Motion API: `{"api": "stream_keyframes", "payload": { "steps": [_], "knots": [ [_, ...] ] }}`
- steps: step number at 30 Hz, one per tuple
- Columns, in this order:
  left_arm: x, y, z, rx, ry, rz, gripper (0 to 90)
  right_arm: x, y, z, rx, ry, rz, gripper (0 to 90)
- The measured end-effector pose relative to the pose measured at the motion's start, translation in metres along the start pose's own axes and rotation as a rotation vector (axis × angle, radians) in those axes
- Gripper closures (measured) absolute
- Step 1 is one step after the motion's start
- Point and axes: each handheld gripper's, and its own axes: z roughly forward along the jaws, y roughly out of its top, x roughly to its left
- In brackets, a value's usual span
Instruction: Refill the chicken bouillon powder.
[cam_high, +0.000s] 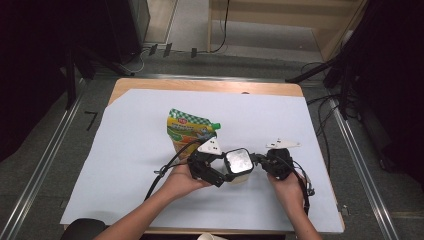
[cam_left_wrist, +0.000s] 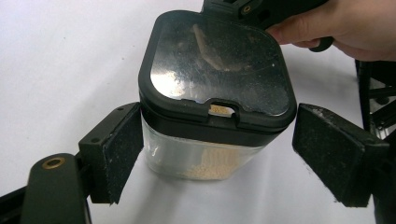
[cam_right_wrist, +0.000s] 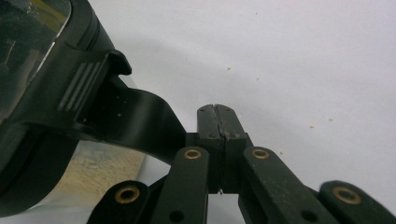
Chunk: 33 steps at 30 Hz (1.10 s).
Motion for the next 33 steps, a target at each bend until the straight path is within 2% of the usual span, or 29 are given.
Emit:
{"api": "stream_keyframes", "payload": {
  "steps": [6,13,20,33],
  "knots": [
    [-0.003,0.002,0.004,0.004,0.030,0.009,17.1,0.000,0.000,0.000,0.001,-0.003,0.001,90.0],
    [-0.004,0.003,0.004,0.007,0.035,0.014,17.2,0.000,0.000,0.000,0.004,-0.004,0.003,90.0],
    [-0.009,0.006,0.004,0.006,0.044,0.042,17.2,0.002,0.000,-0.001,0.006,-0.002,0.001,90.0],
    [-0.013,0.009,0.004,0.005,0.054,0.054,17.4,0.002,0.000,-0.001,0.002,0.001,0.001,90.0]
  ]
}}
